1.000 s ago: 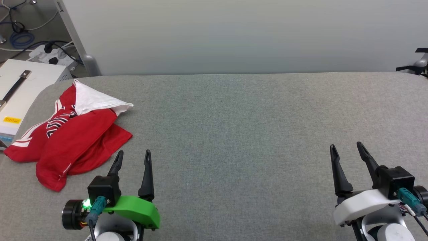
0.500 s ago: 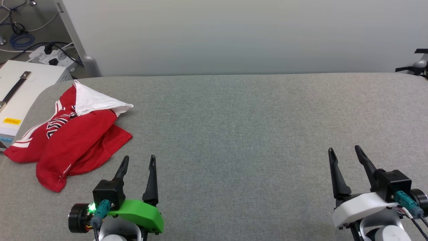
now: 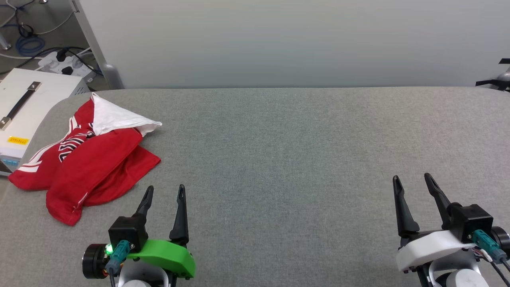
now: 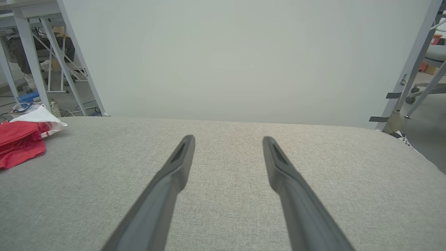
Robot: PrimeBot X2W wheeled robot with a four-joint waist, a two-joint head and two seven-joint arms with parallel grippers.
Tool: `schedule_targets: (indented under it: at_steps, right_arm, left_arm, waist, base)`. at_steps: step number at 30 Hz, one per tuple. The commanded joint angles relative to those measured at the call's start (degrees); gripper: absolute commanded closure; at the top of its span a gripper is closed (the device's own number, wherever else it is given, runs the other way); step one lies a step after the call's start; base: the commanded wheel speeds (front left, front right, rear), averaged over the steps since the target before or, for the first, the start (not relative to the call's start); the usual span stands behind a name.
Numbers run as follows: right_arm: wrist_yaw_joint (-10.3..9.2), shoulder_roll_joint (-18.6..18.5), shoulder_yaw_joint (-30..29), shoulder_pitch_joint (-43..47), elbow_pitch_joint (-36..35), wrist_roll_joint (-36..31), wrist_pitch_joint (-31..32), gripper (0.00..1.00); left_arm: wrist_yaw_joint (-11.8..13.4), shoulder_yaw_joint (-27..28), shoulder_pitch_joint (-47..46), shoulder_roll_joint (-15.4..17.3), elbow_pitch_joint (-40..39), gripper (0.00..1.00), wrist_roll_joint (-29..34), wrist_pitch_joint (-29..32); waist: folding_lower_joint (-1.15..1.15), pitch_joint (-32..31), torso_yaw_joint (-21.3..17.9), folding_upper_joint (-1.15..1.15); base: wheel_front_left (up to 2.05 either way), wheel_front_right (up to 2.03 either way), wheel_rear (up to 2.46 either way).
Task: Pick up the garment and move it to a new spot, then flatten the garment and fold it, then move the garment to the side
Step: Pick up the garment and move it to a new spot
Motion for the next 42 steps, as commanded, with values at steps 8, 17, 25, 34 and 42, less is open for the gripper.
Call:
schedule_targets:
  at_steps: [8, 17, 25, 34, 42]
  right_arm:
    - [-0.03, 0.0, 1.3, -0.1, -0.1, 0.9, -1.6, 0.0]
    - [-0.04, 0.0, 3.0, -0.4, -0.3, 1.1, -2.6, 0.0]
    - [-0.04, 0.0, 5.1, -0.5, 0.1, 1.3, -3.8, 0.0]
    - [-0.04, 0.0, 5.7, -0.6, 0.6, 1.7, -4.5, 0.0]
    - [-0.04, 0.0, 5.8, -0.9, 0.7, 1.9, -4.5, 0.0]
  left_arm:
    - [0.0, 0.1, -1.3, -0.2, 0.9, 0.0, -0.4, -1.4]
    - [0.1, 0.3, -2.1, -0.2, 1.8, 0.0, -1.0, -2.5]
    - [0.1, 0.2, -2.2, -0.2, 2.4, 0.0, -2.6, -3.7]
    - [-0.4, -0.6, -1.9, -0.2, 3.0, 0.0, -3.1, -4.4]
    - [-1.3, -1.2, -1.7, -0.2, 3.6, 0.0, -1.1, -4.4]
  waist:
    - [0.0, 1.6, 2.6, 0.0]
    - [0.0, 2.3, 8.1, 0.0]
    - [0.0, 2.3, 16.1, 0.0]
    - [0.0, 2.2, 22.6, 0.0]
    - [0.0, 2.1, 24.5, 0.0]
  base:
    - [0.0, 0.0, 0.0]
    - [0.0, 0.0, 0.0]
    - [0.0, 0.0, 0.0]
    - [0.0, 0.0, 0.0]
    - [0.0, 0.0, 0.0]
